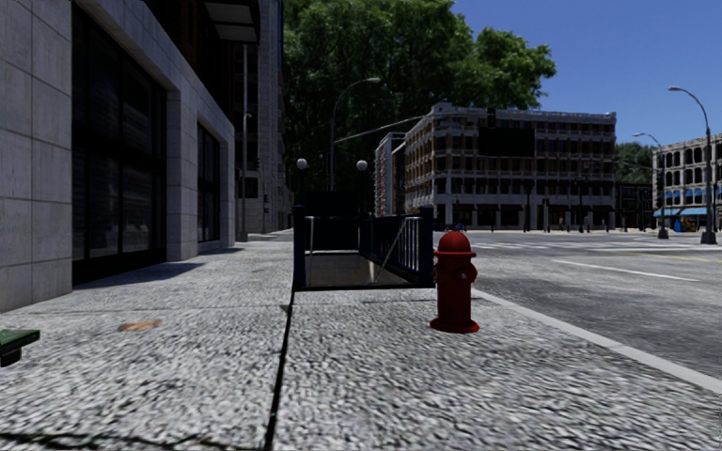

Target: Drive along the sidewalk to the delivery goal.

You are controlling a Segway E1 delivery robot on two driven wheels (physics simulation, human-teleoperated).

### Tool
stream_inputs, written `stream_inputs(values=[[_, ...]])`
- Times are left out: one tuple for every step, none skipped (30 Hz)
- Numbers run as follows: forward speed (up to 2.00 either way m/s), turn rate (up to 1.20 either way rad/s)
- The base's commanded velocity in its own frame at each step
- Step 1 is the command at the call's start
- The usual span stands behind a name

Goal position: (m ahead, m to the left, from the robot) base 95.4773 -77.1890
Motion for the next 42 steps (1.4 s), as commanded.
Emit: stream_inputs(values=[[1.03, 0.0], [1.03, 0.0], [1.03, 0.0], [1.03, 0.0], [1.03, 0.0], [1.03, 0.0], [1.03, 0.0], [1.03, 0.0], [1.03, 0.0], [1.03, 0.0], [1.03, 0.0], [1.03, 0.0], [1.03, 0.0], [1.03, 0.0], [1.03, 0.0], [1.03, 0.0], [1.03, 0.0], [1.03, 0.0], [1.03, 0.0], [1.03, 0.0], [1.03, 0.0], [1.03, 0.0], [1.03, 0.0], [1.03, 0.0], [1.03, 0.01], [1.03, 0.16], [1.03, 0.26], [1.03, 0.26], [1.03, 0.39], [1.03, 0.6], [1.03, 0.73], [1.03, 0.81], [1.03, 0.81], [1.03, 0.84], [1.03, 0.85], [1.03, 0.85], [1.03, 0.85], [1.03, 0.85], [1.03, 0.85], [1.03, 0.85], [1.03, 0.85], [1.03, 0.85]])
